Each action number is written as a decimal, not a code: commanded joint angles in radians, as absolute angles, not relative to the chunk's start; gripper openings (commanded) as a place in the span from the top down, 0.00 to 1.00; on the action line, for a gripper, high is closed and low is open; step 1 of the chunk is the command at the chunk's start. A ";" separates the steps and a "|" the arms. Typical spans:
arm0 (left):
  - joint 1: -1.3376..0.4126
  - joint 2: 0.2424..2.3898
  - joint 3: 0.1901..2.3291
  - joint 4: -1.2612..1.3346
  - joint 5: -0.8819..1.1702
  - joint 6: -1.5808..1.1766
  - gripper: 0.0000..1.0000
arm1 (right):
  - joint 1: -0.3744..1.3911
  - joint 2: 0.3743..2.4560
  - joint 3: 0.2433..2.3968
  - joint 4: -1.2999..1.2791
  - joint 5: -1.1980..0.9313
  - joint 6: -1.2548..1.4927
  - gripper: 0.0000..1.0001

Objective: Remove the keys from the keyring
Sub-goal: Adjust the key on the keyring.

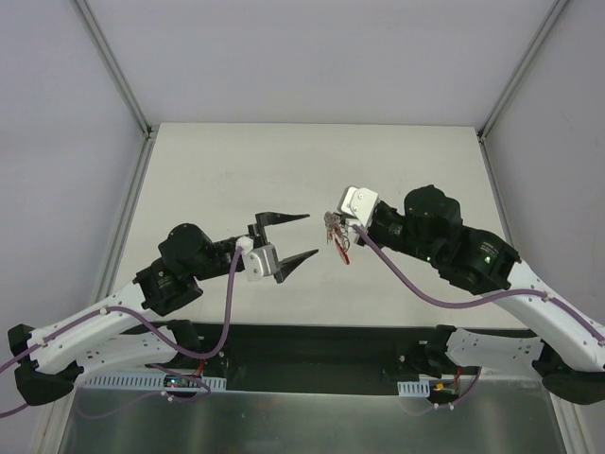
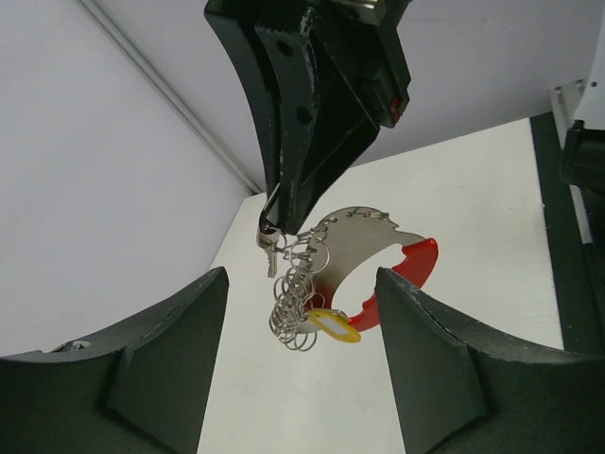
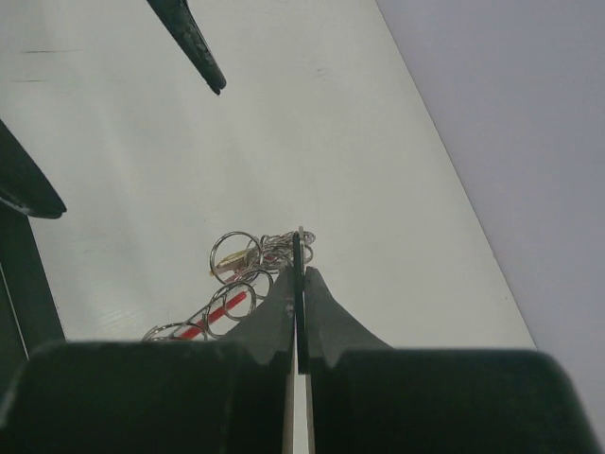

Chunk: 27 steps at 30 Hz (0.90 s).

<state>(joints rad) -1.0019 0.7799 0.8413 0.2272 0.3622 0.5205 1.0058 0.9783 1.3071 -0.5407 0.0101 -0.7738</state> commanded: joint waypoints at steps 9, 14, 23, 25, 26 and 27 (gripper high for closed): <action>-1.037 0.801 0.890 0.193 0.080 0.427 0.28 | 1.005 1.009 1.367 -0.515 0.058 -0.700 0.99; -1.037 0.801 0.904 0.112 0.110 0.269 0.27 | 1.005 1.019 1.384 -0.532 0.058 -0.693 0.99; -1.038 0.707 0.807 0.089 0.141 0.144 0.19 | 1.006 1.032 1.416 -0.560 0.077 -0.646 0.99; -1.037 0.710 0.786 0.089 0.106 0.138 0.19 | 1.006 1.037 1.423 -0.560 0.074 -0.638 0.99; -1.038 0.710 0.778 0.095 0.092 0.141 0.19 | 1.005 1.037 1.427 -0.558 0.069 -0.634 0.99; -1.037 0.710 0.770 0.103 0.074 0.144 0.19 | 1.006 1.038 1.430 -0.557 0.066 -0.627 0.99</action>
<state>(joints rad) -1.0290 0.7044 0.8082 0.0826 0.1375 0.1890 1.0058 1.0405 1.3693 -0.5934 0.0532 -0.6720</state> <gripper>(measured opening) 0.814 0.026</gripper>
